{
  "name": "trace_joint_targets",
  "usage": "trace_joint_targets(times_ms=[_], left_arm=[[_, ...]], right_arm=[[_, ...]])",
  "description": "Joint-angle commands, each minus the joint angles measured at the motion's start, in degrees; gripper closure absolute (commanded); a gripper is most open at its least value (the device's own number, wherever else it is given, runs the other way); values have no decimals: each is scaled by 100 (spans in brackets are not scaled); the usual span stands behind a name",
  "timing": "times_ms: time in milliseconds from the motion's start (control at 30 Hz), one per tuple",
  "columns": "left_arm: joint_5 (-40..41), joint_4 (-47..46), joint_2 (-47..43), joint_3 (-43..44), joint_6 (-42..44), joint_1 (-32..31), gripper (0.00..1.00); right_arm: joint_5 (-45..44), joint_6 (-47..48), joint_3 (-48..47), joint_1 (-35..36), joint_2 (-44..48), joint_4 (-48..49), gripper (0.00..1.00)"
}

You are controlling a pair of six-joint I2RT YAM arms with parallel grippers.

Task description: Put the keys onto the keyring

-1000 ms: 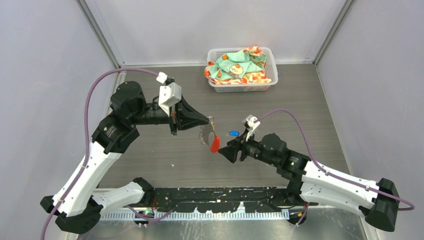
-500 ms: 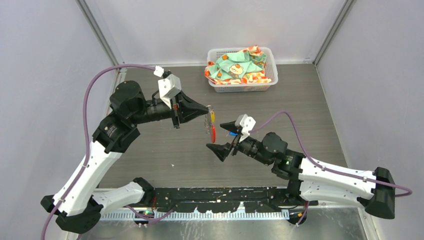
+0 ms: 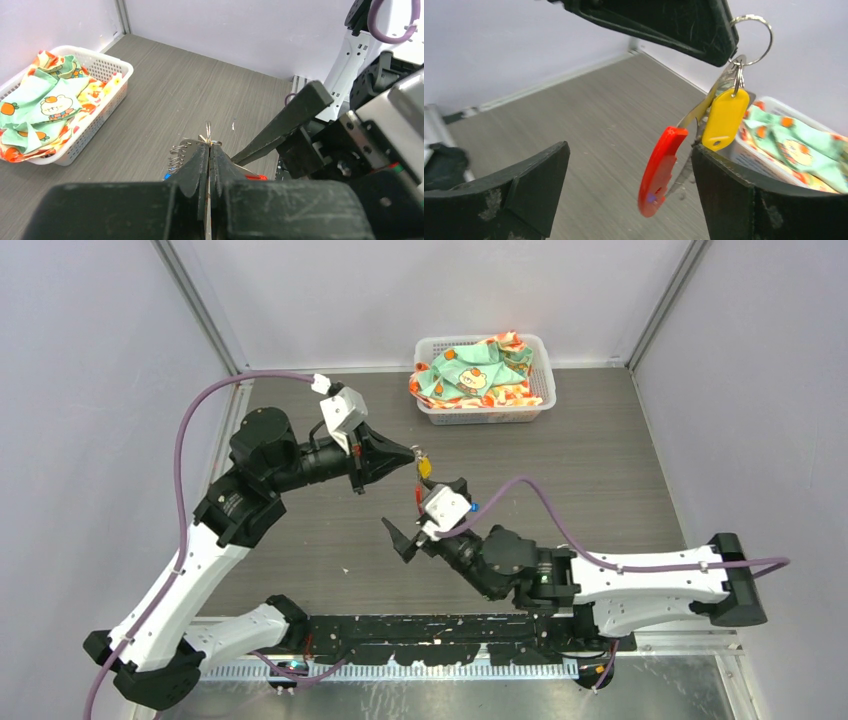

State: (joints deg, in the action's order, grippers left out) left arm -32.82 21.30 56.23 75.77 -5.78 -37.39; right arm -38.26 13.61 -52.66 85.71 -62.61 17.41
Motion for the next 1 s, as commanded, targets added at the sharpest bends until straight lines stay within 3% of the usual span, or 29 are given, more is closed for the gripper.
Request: trace_joint_targets(times_ms=[0, 233, 367, 433, 467, 567, 600, 633, 700, 800, 967], left_arm=[[63, -491, -248, 12, -103, 27, 100], [2, -460, -364, -27, -133, 29, 100], [-134, -472, -375, -42, -204, 21, 100], [-211, -480, -371, -68, -241, 25, 100], [-267, -467, -367, -66, -235, 24, 94], [-308, -241, -366, -28, -6, 20, 28], [-249, -94, -371, -6, 197, 24, 14], [-233, 72, -387, 26, 421, 21, 7], [-276, 490, -465, 97, 1172, 24, 1], [-530, 975, -799, -121, 2737, 15, 0], [-694, 1045, -1705, -1316, 6235, 20, 0]], right_arm=[[-1834, 639, -485, 164, -404, 287, 12], [-2504, 501, -346, 174, -321, 828, 66], [-2140, 65, -86, 165, 16, 831, 95], [-1924, -191, 58, 157, 233, 890, 99], [-1748, -360, 130, 138, 420, 881, 99], [-1357, -1235, 265, -52, 918, 640, 99], [-1253, -1623, 261, -188, 1078, 430, 99], [-1147, -2084, 220, -323, 1245, 162, 99], [-959, -3100, -21, -718, 1498, -899, 99], [-371, -4800, -692, -1552, 1654, -2556, 99], [1087, -5951, -1607, -2516, 1184, -3771, 99]])
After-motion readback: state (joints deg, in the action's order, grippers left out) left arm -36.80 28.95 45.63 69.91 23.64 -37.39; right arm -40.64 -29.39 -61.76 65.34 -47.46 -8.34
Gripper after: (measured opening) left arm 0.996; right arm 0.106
